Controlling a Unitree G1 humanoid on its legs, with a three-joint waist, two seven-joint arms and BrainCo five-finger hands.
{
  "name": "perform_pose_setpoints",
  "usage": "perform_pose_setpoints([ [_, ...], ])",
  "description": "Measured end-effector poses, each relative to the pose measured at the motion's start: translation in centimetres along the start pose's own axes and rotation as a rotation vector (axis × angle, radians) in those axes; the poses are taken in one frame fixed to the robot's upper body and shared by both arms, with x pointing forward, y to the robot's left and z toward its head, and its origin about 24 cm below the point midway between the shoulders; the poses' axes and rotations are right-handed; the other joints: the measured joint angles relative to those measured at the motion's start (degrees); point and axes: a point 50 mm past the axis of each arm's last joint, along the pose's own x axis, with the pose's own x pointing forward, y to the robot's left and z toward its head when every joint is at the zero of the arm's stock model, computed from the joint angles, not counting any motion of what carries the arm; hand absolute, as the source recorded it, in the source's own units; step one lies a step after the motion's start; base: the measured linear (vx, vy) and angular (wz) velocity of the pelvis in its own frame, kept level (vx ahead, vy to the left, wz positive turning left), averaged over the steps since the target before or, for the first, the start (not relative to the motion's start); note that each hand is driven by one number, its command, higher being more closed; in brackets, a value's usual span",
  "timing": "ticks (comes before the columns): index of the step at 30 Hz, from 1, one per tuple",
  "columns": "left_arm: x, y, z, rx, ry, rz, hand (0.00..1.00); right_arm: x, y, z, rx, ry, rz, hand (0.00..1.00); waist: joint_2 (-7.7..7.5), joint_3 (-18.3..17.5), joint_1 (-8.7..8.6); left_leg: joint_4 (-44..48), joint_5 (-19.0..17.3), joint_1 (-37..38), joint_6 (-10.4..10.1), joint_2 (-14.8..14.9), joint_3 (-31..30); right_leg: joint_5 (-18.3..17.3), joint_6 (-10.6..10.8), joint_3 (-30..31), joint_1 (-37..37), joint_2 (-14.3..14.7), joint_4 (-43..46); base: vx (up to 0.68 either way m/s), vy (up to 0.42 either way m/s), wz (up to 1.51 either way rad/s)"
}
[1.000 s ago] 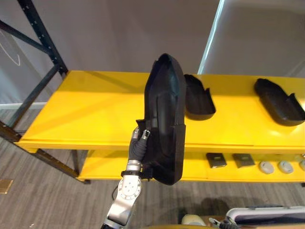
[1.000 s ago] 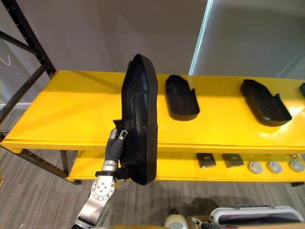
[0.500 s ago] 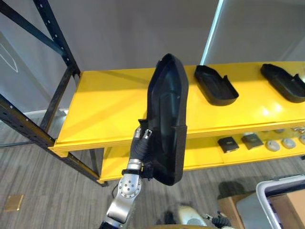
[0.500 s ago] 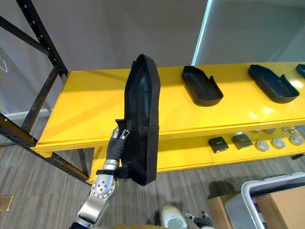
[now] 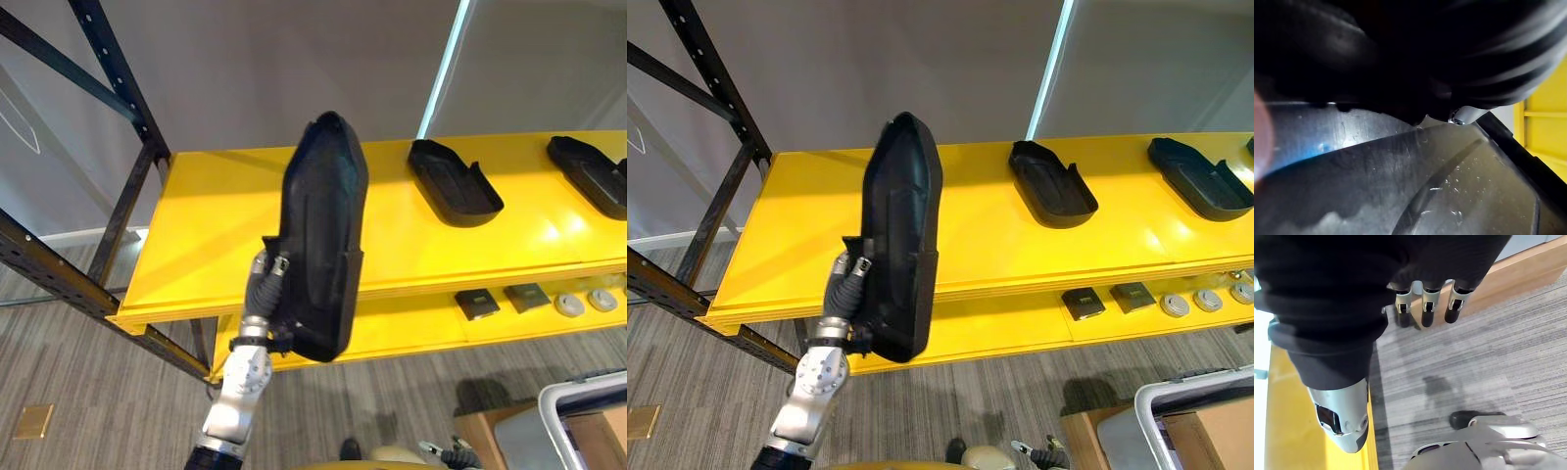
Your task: Walk over and take plastic housings, then place them on the shelf
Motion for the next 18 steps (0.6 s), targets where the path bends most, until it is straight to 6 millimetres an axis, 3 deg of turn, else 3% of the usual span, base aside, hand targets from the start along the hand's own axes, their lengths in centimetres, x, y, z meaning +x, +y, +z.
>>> perform_pose_setpoints([
  [3,2.6,1.6,-1.1,0.121,0.035,0.035,1.00,0.0,0.0,0.0,0.002,0.000,0.018,0.00,0.23,-0.1,-0.16,-1.0,0.8,0.0,-0.1,-0.4,0.3,1.9,0.2,0.7,0.1,0.0,-1.8,-0.03,0.015,-0.11],
  [11,6.8,4.1,-3.1,0.312,0.147,0.069,1.00,0.1,0.2,0.3,-0.008,-0.008,0.041,0.00,0.23,-0.2,-1.29,-1.7,1.5,-1.5,0.5,-0.9,1.7,4.2,0.0,3.0,-2.5,0.1,-2.0,-0.06,0.005,-0.16],
  [18,8.0,4.7,-3.5,0.236,0.210,0.120,1.00,0.0,0.5,0.1,-0.028,-0.004,0.068,0.00,-0.73,0.1,-1.25,-1.7,1.6,-4.3,0.5,-1.7,2.8,5.6,-0.5,6.0,-6.1,-0.2,-2.0,-0.10,0.002,-0.20],
])
